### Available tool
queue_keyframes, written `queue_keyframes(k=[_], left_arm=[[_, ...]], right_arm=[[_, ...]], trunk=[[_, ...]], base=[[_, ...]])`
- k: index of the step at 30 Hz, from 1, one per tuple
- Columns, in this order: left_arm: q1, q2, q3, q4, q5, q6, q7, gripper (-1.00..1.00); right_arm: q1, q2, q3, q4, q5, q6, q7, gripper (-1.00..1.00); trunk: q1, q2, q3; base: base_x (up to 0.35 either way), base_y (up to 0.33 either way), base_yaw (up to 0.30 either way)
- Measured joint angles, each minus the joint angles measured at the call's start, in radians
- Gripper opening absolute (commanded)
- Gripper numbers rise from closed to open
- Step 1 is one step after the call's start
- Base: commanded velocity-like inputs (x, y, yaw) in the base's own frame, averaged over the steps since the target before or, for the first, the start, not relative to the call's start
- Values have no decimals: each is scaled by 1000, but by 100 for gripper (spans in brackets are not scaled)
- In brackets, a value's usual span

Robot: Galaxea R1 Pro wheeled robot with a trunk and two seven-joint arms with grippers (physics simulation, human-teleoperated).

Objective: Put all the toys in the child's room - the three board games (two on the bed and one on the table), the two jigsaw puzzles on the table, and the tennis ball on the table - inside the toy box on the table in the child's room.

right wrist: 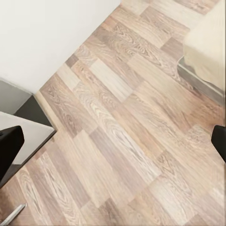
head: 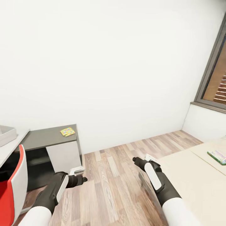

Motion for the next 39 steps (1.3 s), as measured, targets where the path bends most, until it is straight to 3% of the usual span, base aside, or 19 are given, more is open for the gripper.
queue_keyframes(k=[29,39], left_arm=[[0,0,0,0,0,-1,-1,100],[0,0,0,0,0,-3,-1,100]], right_arm=[[0,-3,0,0,0,-1,10,100],[0,-3,0,2,0,-1,29,100]], trunk=[[0,-1,16],[0,-1,22]], base=[[59,49,-267],[18,160,-267]])
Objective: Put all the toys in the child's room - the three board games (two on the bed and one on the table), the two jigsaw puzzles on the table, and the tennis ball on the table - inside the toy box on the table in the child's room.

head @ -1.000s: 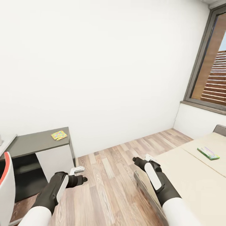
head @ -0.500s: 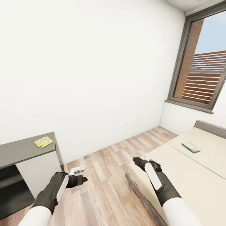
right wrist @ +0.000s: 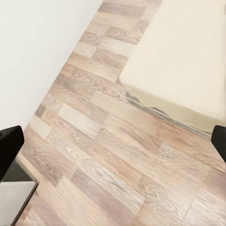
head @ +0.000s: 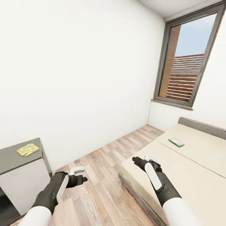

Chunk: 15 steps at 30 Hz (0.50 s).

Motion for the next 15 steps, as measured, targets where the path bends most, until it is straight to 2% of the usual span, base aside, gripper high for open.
queue_keyframes(k=[15], left_arm=[[0,-1,-1,0,0,-5,1,100]], right_arm=[[0,3,1,2,1,-1,3,100]], trunk=[[0,0,9]], base=[[9,25,-267]])
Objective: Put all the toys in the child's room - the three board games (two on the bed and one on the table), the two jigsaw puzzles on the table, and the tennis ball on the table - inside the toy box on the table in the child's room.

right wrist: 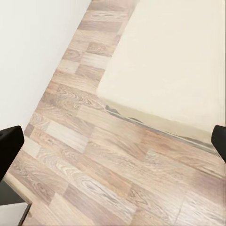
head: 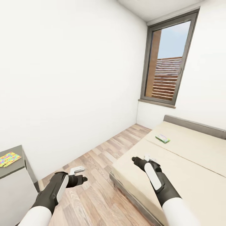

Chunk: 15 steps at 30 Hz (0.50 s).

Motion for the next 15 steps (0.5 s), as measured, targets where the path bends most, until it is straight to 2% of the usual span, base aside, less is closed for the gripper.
queue_keyframes(k=[8,15], left_arm=[[0,-1,-1,0,0,0,0,100],[0,0,0,0,0,-1,-1,100]], right_arm=[[0,0,0,0,2,0,0,100],[0,1,0,3,3,0,1,100]], trunk=[[0,0,5],[0,0,9]], base=[[12,16,-267],[92,169,-266]])
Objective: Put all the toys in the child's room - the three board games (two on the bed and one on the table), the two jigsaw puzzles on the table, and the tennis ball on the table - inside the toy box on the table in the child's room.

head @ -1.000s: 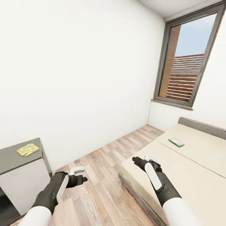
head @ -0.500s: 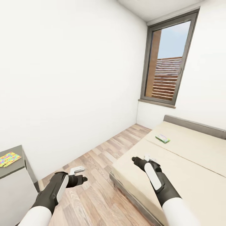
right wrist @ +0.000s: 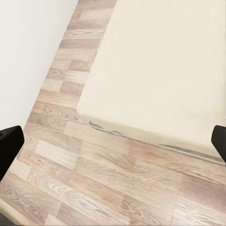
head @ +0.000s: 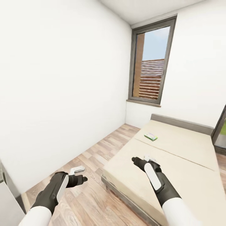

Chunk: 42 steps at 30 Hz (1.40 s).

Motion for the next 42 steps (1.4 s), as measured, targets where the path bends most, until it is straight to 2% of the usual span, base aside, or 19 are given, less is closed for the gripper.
queue_keyframes(k=[17,27,42], left_arm=[[0,0,1,0,-1,-1,0,100],[0,1,1,0,-1,-1,0,100],[0,0,0,0,-1,-1,1,100]], right_arm=[[0,5,1,-4,7,0,5,100],[0,5,0,-4,6,0,5,100],[0,5,0,-2,4,-1,5,100]], trunk=[[0,0,2],[0,0,-8],[0,0,-27]], base=[[125,243,-86],[128,221,-137],[116,97,-163]])
